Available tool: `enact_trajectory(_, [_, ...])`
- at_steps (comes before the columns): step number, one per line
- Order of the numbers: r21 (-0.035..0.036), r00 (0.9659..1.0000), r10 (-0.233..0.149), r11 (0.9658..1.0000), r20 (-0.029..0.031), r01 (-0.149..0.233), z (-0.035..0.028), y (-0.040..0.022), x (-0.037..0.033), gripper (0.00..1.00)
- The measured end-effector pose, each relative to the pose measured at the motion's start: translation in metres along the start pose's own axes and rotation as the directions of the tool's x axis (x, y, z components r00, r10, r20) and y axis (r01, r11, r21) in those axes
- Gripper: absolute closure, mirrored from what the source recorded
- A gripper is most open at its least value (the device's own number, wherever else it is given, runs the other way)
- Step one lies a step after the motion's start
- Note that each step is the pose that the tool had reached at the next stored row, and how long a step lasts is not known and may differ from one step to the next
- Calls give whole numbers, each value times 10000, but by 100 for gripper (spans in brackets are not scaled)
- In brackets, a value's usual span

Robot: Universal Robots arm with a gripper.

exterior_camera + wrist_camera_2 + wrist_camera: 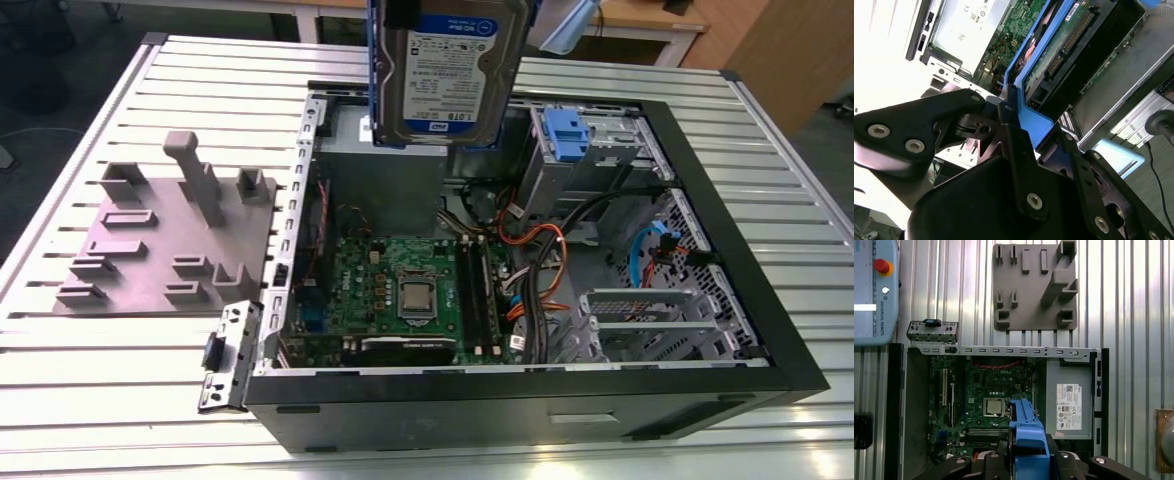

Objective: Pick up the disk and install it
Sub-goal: 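Pick up the disk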

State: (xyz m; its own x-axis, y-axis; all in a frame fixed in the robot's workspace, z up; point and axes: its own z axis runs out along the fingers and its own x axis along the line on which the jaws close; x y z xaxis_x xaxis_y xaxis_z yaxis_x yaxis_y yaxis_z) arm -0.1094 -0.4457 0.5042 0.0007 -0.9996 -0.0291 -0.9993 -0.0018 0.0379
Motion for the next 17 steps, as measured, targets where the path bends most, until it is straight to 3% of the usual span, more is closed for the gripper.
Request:
enact_trajectory(6, [-1,10000,-1,10000,-1,1,-2,-34,0,63])
enact_trajectory(17, [0,10000,0,10000,0,0,-8,-200,1,63])
